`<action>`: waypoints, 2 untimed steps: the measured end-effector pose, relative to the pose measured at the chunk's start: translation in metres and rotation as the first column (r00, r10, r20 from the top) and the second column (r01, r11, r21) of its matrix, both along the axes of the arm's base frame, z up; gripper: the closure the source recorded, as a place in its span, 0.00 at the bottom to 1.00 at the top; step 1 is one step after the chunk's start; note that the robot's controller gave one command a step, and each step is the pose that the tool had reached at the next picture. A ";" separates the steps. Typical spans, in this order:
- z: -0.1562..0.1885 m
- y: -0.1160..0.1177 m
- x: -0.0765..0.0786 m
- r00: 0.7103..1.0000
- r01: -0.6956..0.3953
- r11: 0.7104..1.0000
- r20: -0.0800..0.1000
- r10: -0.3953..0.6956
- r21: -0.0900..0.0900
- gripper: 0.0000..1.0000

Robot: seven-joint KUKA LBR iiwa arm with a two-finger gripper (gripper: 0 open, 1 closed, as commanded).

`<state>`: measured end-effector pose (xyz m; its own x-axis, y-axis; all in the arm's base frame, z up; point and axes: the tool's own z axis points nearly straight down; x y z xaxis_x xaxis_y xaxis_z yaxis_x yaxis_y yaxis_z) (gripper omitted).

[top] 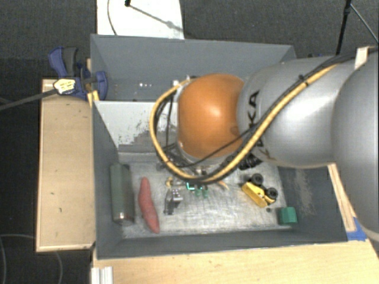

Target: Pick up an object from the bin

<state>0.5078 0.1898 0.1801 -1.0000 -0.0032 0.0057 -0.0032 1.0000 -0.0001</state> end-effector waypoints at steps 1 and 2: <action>0.004 -0.001 0.002 1.000 0.005 1.000 0.008 -0.005 0.002 0.00; -0.023 0.012 0.015 0.995 -0.096 0.995 0.012 0.096 0.001 0.00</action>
Offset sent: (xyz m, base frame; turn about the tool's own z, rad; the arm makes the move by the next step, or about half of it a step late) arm 0.0463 0.0475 -0.1101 -0.3741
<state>0.5232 0.2015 0.1569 -0.9951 -0.0989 -0.0061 -0.0989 0.9951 0.0011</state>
